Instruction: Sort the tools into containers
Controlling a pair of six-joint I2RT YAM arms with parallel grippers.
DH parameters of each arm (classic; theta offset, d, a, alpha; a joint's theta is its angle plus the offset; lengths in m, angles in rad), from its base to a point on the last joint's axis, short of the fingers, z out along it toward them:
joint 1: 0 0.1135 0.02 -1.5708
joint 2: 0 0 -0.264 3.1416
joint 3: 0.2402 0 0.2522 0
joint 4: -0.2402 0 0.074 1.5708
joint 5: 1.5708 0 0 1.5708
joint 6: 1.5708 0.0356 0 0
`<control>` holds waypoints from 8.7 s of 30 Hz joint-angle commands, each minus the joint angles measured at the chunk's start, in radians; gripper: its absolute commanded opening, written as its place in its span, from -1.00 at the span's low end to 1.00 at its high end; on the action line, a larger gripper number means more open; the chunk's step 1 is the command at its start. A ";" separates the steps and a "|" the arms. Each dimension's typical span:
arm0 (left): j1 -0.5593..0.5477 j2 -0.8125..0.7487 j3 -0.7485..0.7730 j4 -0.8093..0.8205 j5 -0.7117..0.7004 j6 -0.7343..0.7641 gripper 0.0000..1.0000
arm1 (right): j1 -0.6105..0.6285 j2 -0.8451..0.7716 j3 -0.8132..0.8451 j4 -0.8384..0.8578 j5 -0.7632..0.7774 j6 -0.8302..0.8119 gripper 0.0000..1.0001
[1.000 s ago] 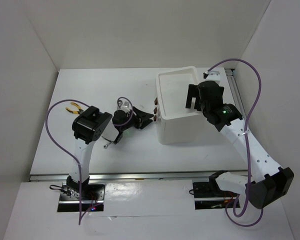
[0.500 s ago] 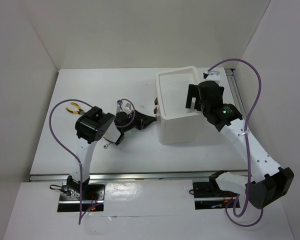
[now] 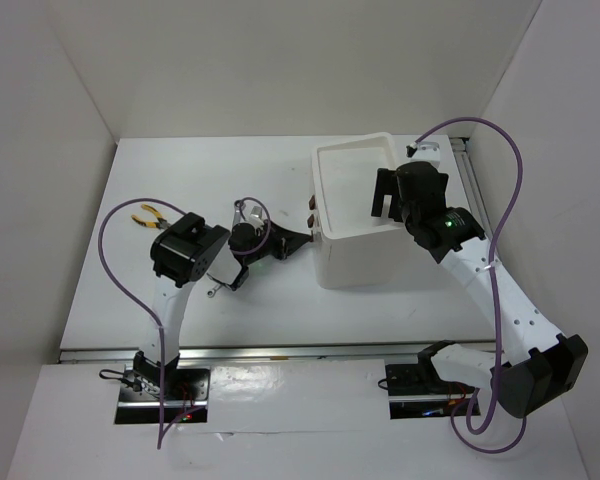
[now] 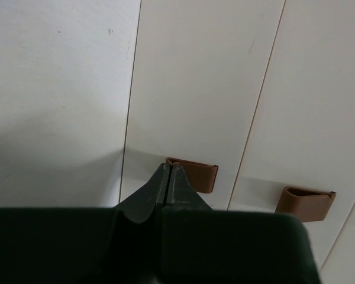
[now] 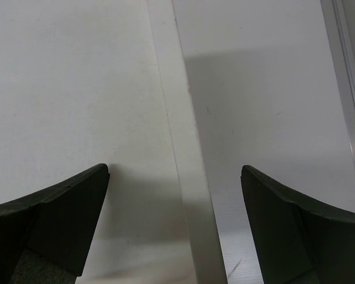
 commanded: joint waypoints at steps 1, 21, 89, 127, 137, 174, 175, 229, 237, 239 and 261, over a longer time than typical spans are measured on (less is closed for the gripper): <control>-0.002 -0.027 -0.013 0.116 0.053 0.011 -1.00 | 0.012 0.001 -0.007 0.007 0.020 -0.006 0.99; 0.356 -0.630 -0.240 -0.673 -0.013 0.363 -1.00 | 0.021 -0.009 -0.007 0.007 0.020 -0.006 0.99; 0.248 0.028 0.852 -2.197 -0.529 1.222 -0.21 | 0.030 -0.151 0.058 -0.034 0.064 -0.016 0.99; 0.107 -0.573 0.877 -2.100 -0.406 1.179 -1.00 | 0.040 -0.199 0.041 -0.016 0.092 -0.034 0.99; -0.030 -0.480 0.991 -2.005 -0.374 1.099 -1.00 | 0.049 -0.208 0.041 -0.025 0.101 -0.034 0.99; -0.088 -0.595 0.735 -1.841 -0.646 1.132 0.71 | 0.098 -0.228 0.031 -0.034 0.147 -0.043 0.99; -0.071 -0.620 0.721 -1.856 -0.686 1.131 0.71 | 0.098 -0.228 0.031 -0.034 0.147 -0.043 0.99; 0.259 -0.686 0.376 -2.033 -0.437 1.252 -1.00 | 0.170 -0.326 0.045 -0.036 0.185 -0.043 0.99; 0.246 -0.838 0.479 -1.912 -0.048 1.139 -1.00 | 0.188 -0.326 0.036 -0.045 0.205 -0.034 0.99; 0.232 -0.820 0.470 -1.820 -0.015 1.064 -1.00 | 0.188 -0.337 0.036 -0.045 0.215 -0.034 0.99; 0.127 -0.756 0.344 -1.729 -0.476 0.854 0.40 | 0.207 -0.317 0.024 -0.036 0.204 -0.034 0.99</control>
